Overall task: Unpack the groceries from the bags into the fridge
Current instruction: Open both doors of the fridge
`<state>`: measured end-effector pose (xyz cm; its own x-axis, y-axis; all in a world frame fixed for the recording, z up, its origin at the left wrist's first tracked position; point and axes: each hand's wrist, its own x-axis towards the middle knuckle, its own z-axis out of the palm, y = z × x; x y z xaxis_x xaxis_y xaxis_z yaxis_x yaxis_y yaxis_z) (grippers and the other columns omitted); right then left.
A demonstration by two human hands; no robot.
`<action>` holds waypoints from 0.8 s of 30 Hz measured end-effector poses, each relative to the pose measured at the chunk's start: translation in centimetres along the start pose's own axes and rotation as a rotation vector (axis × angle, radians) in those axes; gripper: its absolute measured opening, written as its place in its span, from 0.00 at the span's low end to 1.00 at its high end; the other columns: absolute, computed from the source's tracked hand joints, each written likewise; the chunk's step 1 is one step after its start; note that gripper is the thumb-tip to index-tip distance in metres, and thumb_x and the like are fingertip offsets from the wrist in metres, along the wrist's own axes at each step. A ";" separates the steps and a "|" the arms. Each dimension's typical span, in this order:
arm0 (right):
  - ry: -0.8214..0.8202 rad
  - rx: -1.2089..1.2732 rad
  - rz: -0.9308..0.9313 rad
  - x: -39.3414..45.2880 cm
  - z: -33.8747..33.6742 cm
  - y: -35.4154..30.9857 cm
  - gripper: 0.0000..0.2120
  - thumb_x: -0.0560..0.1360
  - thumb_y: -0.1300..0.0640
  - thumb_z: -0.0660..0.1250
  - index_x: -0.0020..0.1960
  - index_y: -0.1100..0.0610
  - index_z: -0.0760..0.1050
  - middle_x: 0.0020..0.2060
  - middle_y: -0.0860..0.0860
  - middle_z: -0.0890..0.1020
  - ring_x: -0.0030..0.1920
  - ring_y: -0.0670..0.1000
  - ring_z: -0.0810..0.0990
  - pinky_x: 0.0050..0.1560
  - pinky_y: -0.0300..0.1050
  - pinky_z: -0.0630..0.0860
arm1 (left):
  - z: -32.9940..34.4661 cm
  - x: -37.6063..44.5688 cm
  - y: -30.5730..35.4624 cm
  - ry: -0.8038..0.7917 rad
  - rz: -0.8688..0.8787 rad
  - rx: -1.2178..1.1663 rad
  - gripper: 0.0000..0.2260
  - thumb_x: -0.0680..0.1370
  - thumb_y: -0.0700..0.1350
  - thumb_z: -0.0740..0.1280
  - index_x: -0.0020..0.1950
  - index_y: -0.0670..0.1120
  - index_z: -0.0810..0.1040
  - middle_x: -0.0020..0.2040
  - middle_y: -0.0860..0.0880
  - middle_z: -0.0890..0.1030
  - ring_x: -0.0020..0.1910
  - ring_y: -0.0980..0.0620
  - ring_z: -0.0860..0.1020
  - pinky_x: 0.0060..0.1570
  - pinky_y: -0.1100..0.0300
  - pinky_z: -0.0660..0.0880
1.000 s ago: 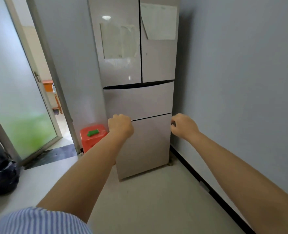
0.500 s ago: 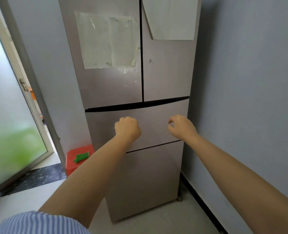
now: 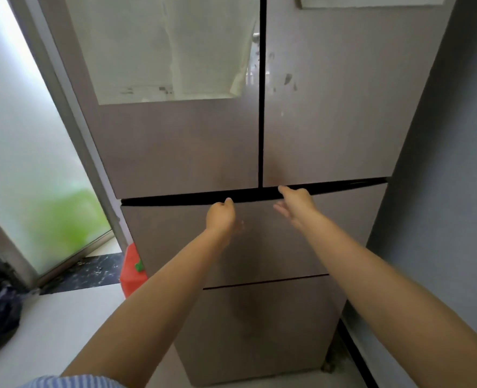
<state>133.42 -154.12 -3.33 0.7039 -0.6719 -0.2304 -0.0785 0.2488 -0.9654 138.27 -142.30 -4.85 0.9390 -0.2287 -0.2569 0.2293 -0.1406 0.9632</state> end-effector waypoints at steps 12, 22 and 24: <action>-0.077 0.753 0.111 5.1 1.0 -0.2 0.20 0.80 0.58 0.57 0.69 0.63 0.63 0.69 0.58 0.69 0.69 0.57 0.69 0.70 0.53 0.65 | 2.8 4.1 2.6 -0.031 -0.112 -0.954 0.27 0.80 0.54 0.58 0.75 0.42 0.59 0.74 0.41 0.65 0.73 0.42 0.65 0.72 0.51 0.65; -0.099 0.655 0.104 3.1 -1.0 -0.2 0.19 0.80 0.58 0.57 0.68 0.65 0.64 0.67 0.60 0.71 0.68 0.58 0.71 0.67 0.54 0.67 | 3.7 2.0 2.9 0.079 -0.055 -0.846 0.26 0.81 0.55 0.55 0.75 0.42 0.60 0.74 0.44 0.65 0.72 0.43 0.66 0.72 0.50 0.63; -0.121 0.625 0.116 2.3 -2.3 0.3 0.20 0.80 0.57 0.57 0.69 0.64 0.63 0.67 0.60 0.71 0.68 0.57 0.71 0.67 0.53 0.68 | 3.7 0.9 2.3 0.115 -0.030 -0.825 0.25 0.81 0.56 0.53 0.74 0.43 0.62 0.73 0.45 0.67 0.71 0.43 0.68 0.69 0.50 0.66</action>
<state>133.33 -157.21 -4.40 0.7928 -0.5422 -0.2784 0.2415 0.6988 -0.6733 138.67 -146.37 -3.15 0.9396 -0.1301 -0.3166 0.3268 0.6161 0.7167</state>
